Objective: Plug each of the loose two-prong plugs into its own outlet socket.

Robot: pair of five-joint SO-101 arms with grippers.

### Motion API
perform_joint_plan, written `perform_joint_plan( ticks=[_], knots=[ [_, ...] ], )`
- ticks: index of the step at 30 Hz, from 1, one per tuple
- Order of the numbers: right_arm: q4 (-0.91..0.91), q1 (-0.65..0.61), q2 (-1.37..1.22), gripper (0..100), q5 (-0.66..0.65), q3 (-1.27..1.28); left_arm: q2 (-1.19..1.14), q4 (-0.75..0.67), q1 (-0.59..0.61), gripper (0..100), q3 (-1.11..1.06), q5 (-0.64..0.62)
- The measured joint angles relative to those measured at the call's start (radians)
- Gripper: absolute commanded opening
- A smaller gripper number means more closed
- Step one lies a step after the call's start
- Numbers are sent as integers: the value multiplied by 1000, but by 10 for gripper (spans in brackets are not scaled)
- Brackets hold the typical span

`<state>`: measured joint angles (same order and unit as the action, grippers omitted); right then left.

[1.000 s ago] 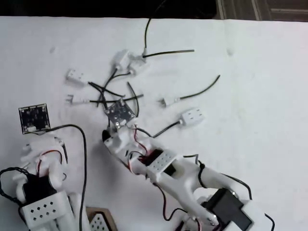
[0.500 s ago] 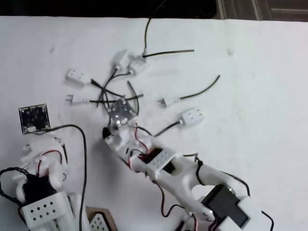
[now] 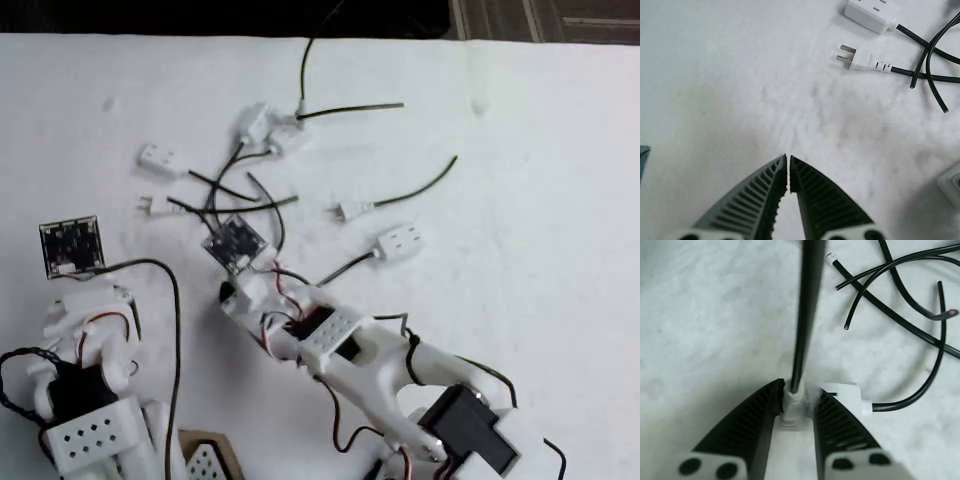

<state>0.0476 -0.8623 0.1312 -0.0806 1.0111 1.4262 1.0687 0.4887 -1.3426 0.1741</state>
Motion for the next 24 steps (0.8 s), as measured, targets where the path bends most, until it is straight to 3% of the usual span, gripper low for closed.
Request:
perform_joint_plan(
  ticks=[19, 24],
  knots=[
    [252, 25, 15, 19, -3, -66, 0, -3, 3, 34, -6, 18],
    [284, 25, 17, 134, -3, -77, 0, -3, 3, 34, -6, 21]
  ],
)
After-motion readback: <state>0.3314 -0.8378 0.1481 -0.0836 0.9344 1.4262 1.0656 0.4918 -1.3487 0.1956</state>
